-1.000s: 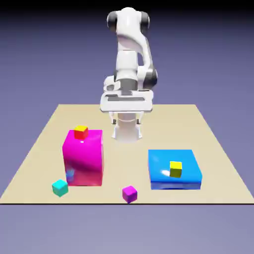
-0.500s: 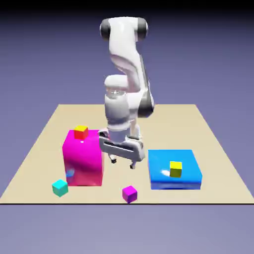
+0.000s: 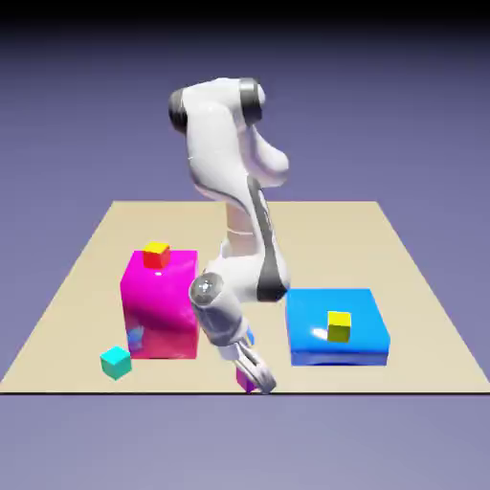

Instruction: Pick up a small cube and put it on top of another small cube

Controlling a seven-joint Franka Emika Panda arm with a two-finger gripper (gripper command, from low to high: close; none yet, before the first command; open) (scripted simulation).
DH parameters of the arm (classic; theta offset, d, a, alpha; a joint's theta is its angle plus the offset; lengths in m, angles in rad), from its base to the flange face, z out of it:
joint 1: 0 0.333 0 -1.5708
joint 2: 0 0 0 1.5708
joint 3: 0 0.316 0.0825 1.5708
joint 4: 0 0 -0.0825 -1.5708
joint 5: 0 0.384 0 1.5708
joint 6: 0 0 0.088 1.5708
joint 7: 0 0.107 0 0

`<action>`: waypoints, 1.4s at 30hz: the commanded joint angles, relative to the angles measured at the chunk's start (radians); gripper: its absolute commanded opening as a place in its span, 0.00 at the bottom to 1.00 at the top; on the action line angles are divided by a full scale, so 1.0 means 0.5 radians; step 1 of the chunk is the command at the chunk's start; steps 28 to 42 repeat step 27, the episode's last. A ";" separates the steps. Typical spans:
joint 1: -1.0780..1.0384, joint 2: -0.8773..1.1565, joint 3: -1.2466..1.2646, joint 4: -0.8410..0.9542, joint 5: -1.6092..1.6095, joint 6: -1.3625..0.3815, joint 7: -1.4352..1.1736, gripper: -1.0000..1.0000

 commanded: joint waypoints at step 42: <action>-0.298 -0.073 -0.857 0.358 0.480 -0.484 -0.325 1.00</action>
